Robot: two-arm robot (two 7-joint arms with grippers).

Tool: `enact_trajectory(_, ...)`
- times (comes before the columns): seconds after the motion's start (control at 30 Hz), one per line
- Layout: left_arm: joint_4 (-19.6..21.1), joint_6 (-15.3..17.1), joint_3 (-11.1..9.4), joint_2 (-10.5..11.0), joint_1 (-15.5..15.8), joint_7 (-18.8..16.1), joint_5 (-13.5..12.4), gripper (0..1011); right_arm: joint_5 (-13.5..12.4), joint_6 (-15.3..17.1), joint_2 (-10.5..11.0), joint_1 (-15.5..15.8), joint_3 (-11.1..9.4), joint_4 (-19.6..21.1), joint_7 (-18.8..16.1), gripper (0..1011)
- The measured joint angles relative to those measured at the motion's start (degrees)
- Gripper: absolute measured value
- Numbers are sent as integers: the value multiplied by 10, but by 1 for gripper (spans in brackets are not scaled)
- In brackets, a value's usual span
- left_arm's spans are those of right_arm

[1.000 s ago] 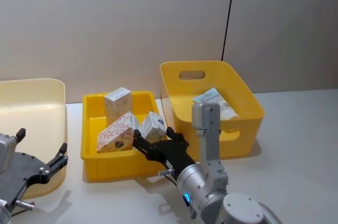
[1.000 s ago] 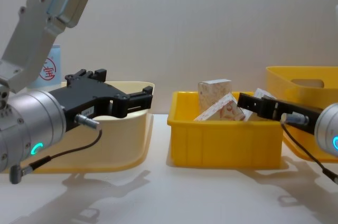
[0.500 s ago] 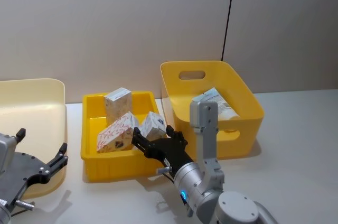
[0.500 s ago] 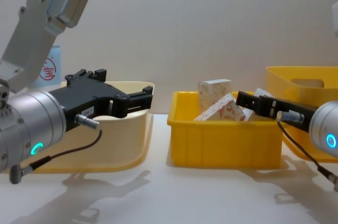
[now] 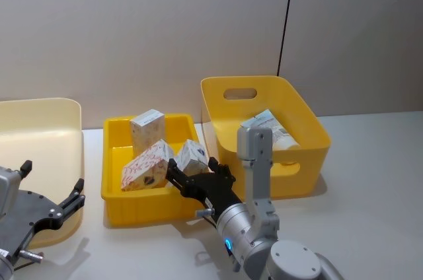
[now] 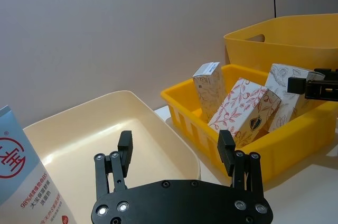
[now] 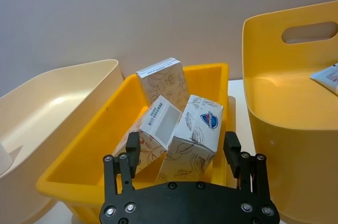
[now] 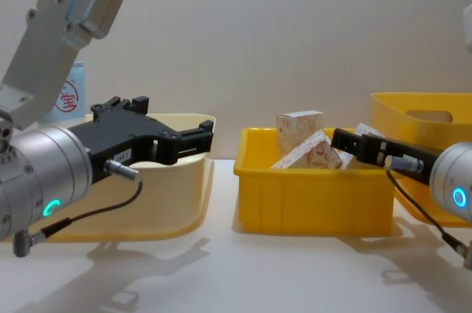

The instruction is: Bimanual collaborative sorting of washing and personal care products

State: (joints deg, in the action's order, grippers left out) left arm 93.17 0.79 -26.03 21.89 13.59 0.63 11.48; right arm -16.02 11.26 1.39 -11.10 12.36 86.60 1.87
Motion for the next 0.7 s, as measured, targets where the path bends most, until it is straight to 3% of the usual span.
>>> enact_trajectory(0.2, 0, 0, 0, 0, 0, 0, 0, 1003, 2, 0, -2, 0, -1, 0, 1, 890)
enact_trajectory(0.47, 0, 0, 0, 0, 0, 0, 0, 1003, 3, 0, -3, 1, -1, 0, 3, 616)
enact_trajectory(0.7, 0, 0, 0, 0, 0, 0, 0, 1003, 3, 0, -4, 1, -2, 0, 3, 476)
